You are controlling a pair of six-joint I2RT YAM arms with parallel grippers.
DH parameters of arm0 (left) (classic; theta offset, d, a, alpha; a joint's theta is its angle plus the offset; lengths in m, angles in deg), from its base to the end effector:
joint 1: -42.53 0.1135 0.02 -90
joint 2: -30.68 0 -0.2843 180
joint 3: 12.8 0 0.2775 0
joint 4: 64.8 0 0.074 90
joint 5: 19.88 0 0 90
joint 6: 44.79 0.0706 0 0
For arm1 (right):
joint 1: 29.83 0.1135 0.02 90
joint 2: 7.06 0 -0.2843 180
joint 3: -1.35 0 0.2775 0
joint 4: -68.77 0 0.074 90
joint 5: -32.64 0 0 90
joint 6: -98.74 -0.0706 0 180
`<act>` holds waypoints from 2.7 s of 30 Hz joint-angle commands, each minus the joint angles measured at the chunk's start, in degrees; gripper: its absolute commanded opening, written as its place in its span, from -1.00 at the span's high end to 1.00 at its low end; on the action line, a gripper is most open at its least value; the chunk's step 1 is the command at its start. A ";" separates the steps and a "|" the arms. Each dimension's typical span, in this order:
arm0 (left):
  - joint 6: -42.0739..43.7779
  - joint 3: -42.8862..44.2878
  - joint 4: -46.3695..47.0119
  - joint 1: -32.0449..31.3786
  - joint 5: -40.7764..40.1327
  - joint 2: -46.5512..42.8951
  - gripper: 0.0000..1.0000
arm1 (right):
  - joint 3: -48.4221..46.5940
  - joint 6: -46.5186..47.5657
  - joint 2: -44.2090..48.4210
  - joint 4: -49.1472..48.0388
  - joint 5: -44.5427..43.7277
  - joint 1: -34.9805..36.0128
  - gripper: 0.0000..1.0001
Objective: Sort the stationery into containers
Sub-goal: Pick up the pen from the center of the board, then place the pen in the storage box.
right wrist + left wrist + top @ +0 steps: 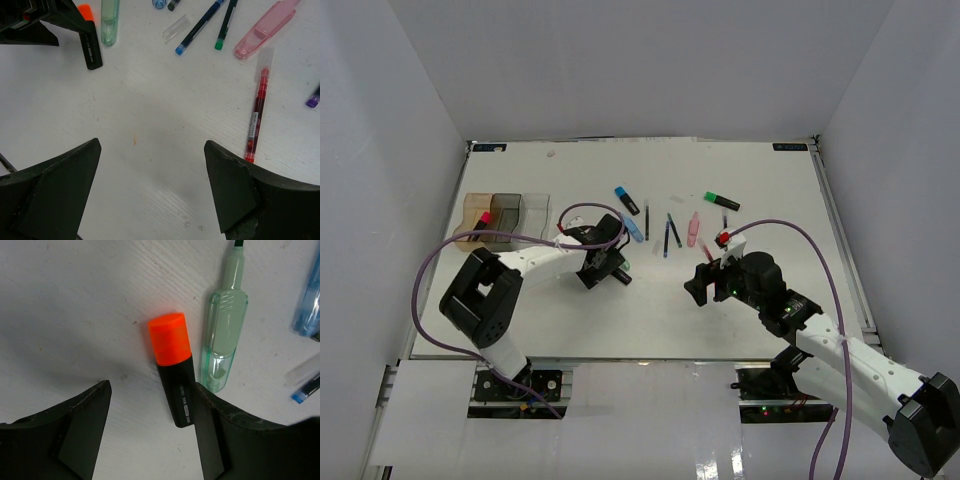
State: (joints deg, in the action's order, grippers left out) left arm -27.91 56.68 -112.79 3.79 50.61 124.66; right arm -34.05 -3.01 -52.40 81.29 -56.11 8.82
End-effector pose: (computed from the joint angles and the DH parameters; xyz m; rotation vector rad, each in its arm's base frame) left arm 0.2757 -0.1910 0.1480 -0.8631 2.5488 -0.0841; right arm 0.1764 0.1431 0.2126 -0.4820 1.9525 0.5924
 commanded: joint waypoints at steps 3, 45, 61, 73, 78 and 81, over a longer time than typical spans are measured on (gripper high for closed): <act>-2.82 1.81 -0.09 -0.11 -2.81 0.68 -0.47 | 0.15 0.32 1.04 -1.44 -0.99 0.19 -0.80; 50.90 2.95 7.10 22.46 -20.24 -18.82 0.99 | 2.70 0.67 3.85 -3.64 1.11 0.28 -0.80; 85.25 13.05 29.00 49.28 -8.45 -1.96 1.00 | 4.63 0.67 6.85 -5.57 4.10 0.28 -0.80; 90.97 -0.02 38.84 49.99 -3.43 -1.51 0.71 | 4.90 0.76 6.85 -5.74 3.49 0.19 -0.80; 90.61 -3.03 40.34 51.13 -1.06 -3.09 0.21 | 4.81 0.76 6.32 -5.75 3.67 0.19 -0.80; 89.30 -2.50 40.16 51.40 -1.41 -3.53 -0.11 | 4.99 0.85 6.49 -5.75 3.58 0.19 -0.80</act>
State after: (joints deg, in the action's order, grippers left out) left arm 62.38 53.42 -75.48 54.49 48.01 125.68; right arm -29.11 -2.79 -46.15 78.09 -52.70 8.82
